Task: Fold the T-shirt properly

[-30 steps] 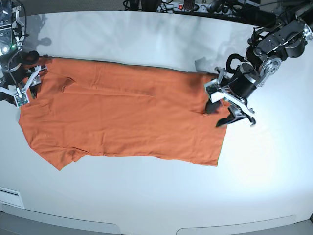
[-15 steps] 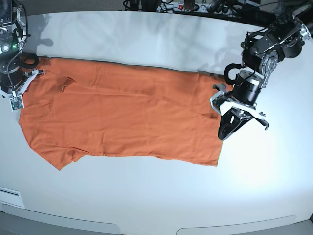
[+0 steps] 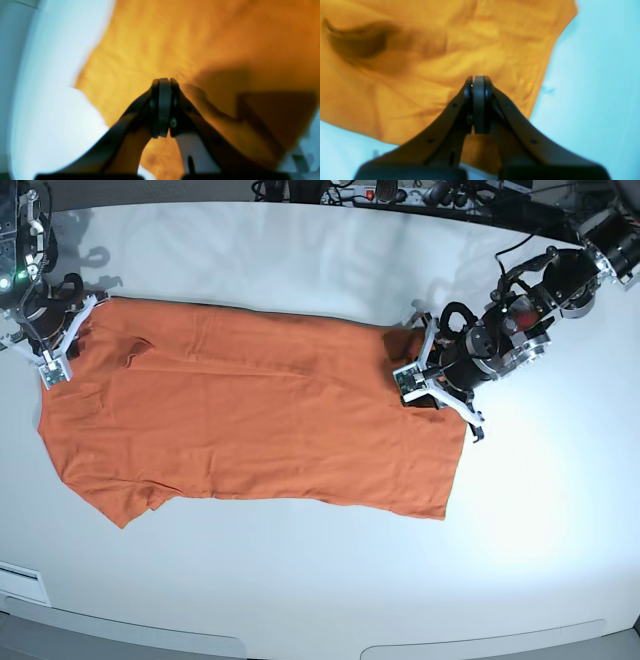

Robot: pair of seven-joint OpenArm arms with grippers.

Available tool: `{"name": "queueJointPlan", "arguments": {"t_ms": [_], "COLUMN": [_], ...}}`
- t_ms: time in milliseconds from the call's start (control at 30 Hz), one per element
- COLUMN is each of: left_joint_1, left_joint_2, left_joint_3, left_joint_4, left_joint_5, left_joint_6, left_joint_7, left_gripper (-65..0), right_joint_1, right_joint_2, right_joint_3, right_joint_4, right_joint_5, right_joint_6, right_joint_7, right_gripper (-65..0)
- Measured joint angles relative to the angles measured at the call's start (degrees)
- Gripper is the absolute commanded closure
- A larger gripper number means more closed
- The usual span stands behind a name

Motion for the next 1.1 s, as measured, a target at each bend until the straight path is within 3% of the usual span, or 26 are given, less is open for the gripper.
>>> {"name": "queueJointPlan", "arguments": {"t_ms": [100,267,567,733,1100], "left_joint_1": [0.0,0.1,0.5,3.1,10.8], "left_joint_2": [2.1,3.5,3.7,2.3,-1.9], "left_joint_3": [0.0,-0.2,-0.6,-0.8,-0.9], "left_joint_4": [-2.6,-5.4,-4.9,-2.4,5.9], "left_joint_5": [-0.9,-1.3,-4.9,-4.4,-1.8], "left_joint_6": [-1.9,-2.4,-6.8,-6.8,-6.4], "left_joint_7": [0.3,-1.3,4.5,6.0,7.0], "left_gripper": [0.0,0.0,0.0,0.0,0.0], "right_joint_1": [1.9,3.5,3.5,0.4,-13.0], "right_joint_2": [-0.1,0.0,0.2,0.8,1.1], "right_joint_3": [0.0,0.2,0.4,0.9,1.3], "right_joint_4": [-5.4,-11.0,-11.1,-10.3,-0.5], "right_joint_5": [0.7,0.9,1.4,4.2,2.4], "right_joint_6": [2.3,5.9,7.0,6.8,3.8], "right_joint_7": [0.1,1.6,-2.3,-1.3,-0.6], "right_gripper": [0.0,0.0,0.0,0.0,0.0]}}
